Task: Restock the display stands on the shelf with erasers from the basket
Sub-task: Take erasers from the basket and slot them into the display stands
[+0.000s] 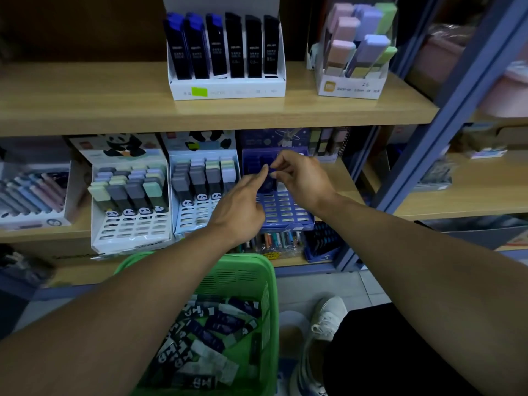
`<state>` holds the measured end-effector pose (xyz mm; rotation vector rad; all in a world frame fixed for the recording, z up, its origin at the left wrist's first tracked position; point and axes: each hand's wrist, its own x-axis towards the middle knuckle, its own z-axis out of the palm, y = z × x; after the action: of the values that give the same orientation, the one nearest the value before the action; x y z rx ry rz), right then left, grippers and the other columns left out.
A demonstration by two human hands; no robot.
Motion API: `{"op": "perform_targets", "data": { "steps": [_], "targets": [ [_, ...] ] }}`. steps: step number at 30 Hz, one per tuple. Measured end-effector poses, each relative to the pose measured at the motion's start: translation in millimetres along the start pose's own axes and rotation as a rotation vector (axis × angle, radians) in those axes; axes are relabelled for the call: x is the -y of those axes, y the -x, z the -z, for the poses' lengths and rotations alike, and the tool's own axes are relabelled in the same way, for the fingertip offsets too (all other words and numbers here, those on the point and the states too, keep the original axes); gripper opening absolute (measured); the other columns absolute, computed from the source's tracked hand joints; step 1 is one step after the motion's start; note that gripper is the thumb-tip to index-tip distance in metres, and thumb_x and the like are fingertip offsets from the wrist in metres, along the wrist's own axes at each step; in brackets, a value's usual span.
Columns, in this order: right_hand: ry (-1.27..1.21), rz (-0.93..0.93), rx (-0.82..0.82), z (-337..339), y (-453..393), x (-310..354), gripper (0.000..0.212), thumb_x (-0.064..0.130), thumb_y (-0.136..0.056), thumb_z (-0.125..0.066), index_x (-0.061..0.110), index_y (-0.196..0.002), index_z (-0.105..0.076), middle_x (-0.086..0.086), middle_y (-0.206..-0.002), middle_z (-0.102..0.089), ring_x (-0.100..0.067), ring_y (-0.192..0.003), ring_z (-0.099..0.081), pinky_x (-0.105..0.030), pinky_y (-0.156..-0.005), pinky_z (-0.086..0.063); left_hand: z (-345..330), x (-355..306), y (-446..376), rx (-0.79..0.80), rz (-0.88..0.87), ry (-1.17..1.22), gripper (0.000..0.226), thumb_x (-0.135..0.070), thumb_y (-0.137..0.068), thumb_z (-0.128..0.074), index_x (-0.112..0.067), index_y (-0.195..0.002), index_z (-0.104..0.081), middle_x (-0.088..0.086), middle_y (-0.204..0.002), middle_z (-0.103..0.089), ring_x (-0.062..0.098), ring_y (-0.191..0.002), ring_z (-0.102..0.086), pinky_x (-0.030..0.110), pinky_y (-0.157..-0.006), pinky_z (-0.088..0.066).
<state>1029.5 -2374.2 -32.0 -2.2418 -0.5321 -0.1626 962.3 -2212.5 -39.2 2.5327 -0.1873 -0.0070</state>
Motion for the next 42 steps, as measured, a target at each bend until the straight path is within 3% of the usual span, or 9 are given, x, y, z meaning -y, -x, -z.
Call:
{"op": "perform_targets", "data": {
  "steps": [5, 15, 17, 20, 23, 27, 38, 40, 42],
  "targets": [
    [0.033, 0.016, 0.004, 2.2, -0.3, -6.0, 0.012, 0.001, -0.096, -0.06, 0.013, -0.095, -0.063, 0.0, -0.089, -0.07, 0.01, -0.082, -0.063, -0.009, -0.065, -0.048, -2.0, -1.6, -2.6, 0.027, 0.009, 0.055, 0.077, -0.001, -0.097, -0.042, -0.033, -0.159, -0.009, -0.003, -0.159, -0.028, 0.022, -0.128, -0.049, 0.047, -0.092, -0.05],
    [-0.023, -0.007, 0.004, 1.4, -4.9, -10.9, 0.009, 0.004, -0.094, -0.065, 0.013, -0.093, -0.065, 0.005, -0.084, -0.067, 0.005, -0.074, -0.061, -0.007, -0.063, -0.044, -7.1, 3.1, -0.4, 0.025, 0.0, -0.005, 0.084, -0.007, -0.096, -0.048, -0.038, -0.159, -0.002, 0.0, -0.15, -0.036, 0.024, -0.11, -0.058, 0.049, -0.079, -0.054],
    [0.015, -0.008, -0.015, 0.4, -7.6, -10.2, 0.007, 0.005, -0.095, -0.065, 0.011, -0.096, -0.068, 0.001, -0.086, -0.069, 0.007, -0.074, -0.061, -0.008, -0.064, -0.046, -6.5, 4.1, -3.6, 0.021, 0.008, -0.018, 0.087, -0.008, -0.095, -0.05, -0.039, -0.159, 0.0, 0.003, -0.14, -0.043, 0.023, -0.104, -0.057, 0.046, -0.079, -0.053],
    [0.11, -0.021, -0.085, -3.1, -13.3, -10.1, 0.009, 0.013, -0.095, -0.067, 0.018, -0.096, -0.074, 0.005, -0.086, -0.072, 0.003, -0.078, -0.064, -0.028, -0.072, -0.057, -3.9, 3.4, -12.6, 0.028, 0.039, -0.056, 0.089, -0.009, -0.093, -0.051, -0.039, -0.158, 0.0, 0.001, -0.124, -0.057, 0.02, -0.089, -0.057, 0.037, -0.067, -0.048],
    [0.186, -0.09, -0.118, -8.9, -19.1, -12.0, 0.01, 0.023, -0.094, -0.068, 0.028, -0.096, -0.077, 0.011, -0.085, -0.072, -0.006, -0.08, -0.066, -0.034, -0.073, -0.058, -1.9, 2.8, -22.7, 0.091, 0.078, -0.077, 0.087, -0.009, -0.091, -0.05, -0.035, -0.159, -0.003, 0.008, -0.093, -0.073, 0.026, -0.066, -0.061, 0.046, -0.057, -0.05],
    [0.194, -0.142, -0.126, -12.7, -26.0, -9.6, 0.014, 0.028, -0.095, -0.066, 0.03, -0.103, -0.077, 0.009, -0.094, -0.075, -0.01, -0.087, -0.067, -0.035, -0.077, -0.058, 0.1, 2.6, -32.5, 0.108, 0.115, -0.05, 0.09, -0.008, -0.091, -0.051, -0.033, -0.159, 0.003, 0.015, -0.072, -0.069, 0.036, -0.067, -0.063, 0.051, -0.058, -0.052],
    [0.21, -0.188, -0.14, -13.4, -31.4, -3.7, 0.018, 0.017, -0.094, -0.066, 0.027, -0.103, -0.078, 0.011, -0.093, -0.076, -0.008, -0.089, -0.068, -0.034, -0.082, -0.058, 1.6, 3.5, -44.1, 0.09, 0.125, -0.005, 0.086, -0.008, -0.091, -0.052, -0.03, -0.159, -0.005, 0.013, -0.084, -0.07, 0.032, -0.077, -0.065, 0.052, -0.069, -0.055],
    [0.211, -0.196, -0.128, -12.9, -30.9, -5.7, 0.015, 0.019, -0.094, -0.068, 0.027, -0.101, -0.078, 0.009, -0.094, -0.076, -0.011, -0.09, -0.068, -0.036, -0.083, -0.057, 1.4, 5.7, -44.5, 0.101, 0.107, -0.039, 0.082, -0.008, -0.09, -0.052, -0.029, -0.159, -0.015, 0.013, -0.106, -0.071, 0.029, -0.078, -0.065, 0.051, -0.071, -0.056],
    [0.208, -0.209, -0.105, -13.3, -29.5, -7.5, 0.013, 0.021, -0.093, -0.068, 0.026, -0.1, -0.079, 0.006, -0.095, -0.076, -0.013, -0.091, -0.069, -0.038, -0.085, -0.057, 0.3, 9.0, -45.5, 0.125, 0.09, -0.088, 0.068, -0.007, -0.088, -0.051, -0.022, -0.153, -0.038, 0.008, -0.141, -0.056, 0.026, -0.08, -0.065, 0.046, -0.068, -0.057]
  ]
}}
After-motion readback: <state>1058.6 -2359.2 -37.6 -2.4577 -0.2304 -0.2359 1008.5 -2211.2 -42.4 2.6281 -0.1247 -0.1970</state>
